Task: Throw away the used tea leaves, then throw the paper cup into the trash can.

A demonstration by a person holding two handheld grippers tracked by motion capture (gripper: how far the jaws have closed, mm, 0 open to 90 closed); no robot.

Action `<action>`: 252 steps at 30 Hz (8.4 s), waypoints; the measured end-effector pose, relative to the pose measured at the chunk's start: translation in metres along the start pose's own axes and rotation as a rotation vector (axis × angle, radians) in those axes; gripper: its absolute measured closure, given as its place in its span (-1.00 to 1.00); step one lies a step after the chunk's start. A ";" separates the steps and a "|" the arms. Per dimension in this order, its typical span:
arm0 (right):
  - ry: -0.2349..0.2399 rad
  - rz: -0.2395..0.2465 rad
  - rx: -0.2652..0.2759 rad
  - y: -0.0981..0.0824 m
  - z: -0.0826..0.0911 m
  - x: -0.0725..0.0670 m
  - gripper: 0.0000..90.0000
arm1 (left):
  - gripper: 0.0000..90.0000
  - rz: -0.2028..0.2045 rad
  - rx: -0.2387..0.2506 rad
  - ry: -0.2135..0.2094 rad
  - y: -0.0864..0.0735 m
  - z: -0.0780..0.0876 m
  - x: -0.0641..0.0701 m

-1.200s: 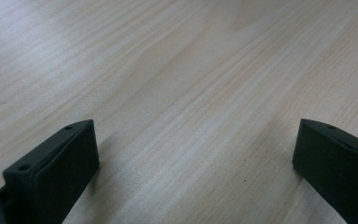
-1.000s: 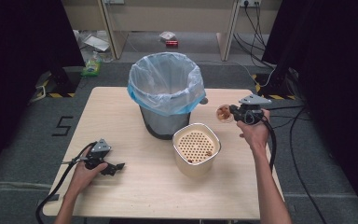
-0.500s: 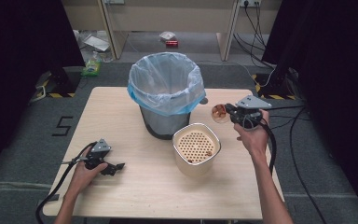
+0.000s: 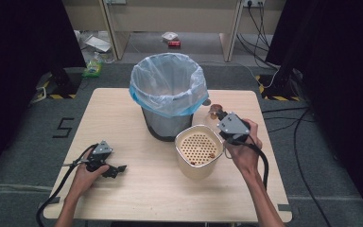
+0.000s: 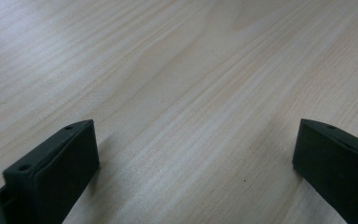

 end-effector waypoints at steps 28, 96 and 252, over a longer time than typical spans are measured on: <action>-0.278 0.488 0.295 -0.005 0.018 -0.050 0.95 | -1.00 0.000 0.001 0.000 0.000 0.000 0.000; -0.078 -0.362 -0.021 -0.067 -0.011 0.026 0.95 | -1.00 0.000 0.000 0.000 0.000 0.000 0.000; 0.218 -0.628 -0.416 -0.191 0.051 -0.073 -0.50 | -1.00 0.000 0.000 0.000 0.000 0.000 0.000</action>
Point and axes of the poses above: each handheld gripper's, and its own axes: z roughly backward along the jaws, y roughly out of its top, x roughly to its right, the point moved 5 cm from there along -z, roughly forward along the jaws, and after that the axes turned 5 degrees about x, right-handed, at the moved point
